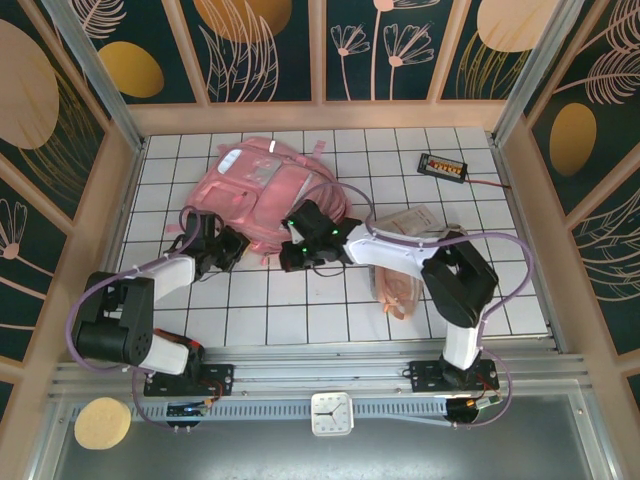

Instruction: Pack books, pencil case, and school supplies into a backpack

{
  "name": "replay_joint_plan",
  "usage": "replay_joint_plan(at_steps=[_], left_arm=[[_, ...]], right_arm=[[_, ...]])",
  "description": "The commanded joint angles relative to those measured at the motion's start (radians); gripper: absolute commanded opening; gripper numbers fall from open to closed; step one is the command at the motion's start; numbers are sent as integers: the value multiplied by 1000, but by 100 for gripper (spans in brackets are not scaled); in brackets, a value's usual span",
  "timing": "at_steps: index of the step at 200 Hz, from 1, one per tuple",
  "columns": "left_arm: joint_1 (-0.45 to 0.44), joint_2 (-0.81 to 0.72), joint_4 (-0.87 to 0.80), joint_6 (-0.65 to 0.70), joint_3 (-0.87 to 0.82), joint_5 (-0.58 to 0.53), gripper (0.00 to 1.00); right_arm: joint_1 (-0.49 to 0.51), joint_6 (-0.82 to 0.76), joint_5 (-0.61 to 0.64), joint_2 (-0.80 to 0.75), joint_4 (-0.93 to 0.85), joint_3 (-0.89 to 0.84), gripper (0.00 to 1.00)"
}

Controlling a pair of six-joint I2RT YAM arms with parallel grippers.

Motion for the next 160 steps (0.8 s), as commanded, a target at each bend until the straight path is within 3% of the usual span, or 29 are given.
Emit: replay_joint_plan(at_steps=[1,14,47,127,160], left_arm=[[7,1,34,20,57,20,0],[4,-9,22,8,81,37,0],[-17,-48,-51,2,163,55,0],[-59,-122,-48,-68,153,58,0],[-75,-147,-39,-87,120,50,0]], right_arm=[[5,-42,-56,-43,39,-44,35],[3,-42,-68,-40,98,-52,54],[-9,27,-148,11,212,-30,65],[-24,177,-78,79,290,20,65],[-37,237,-42,86,312,20,61]])
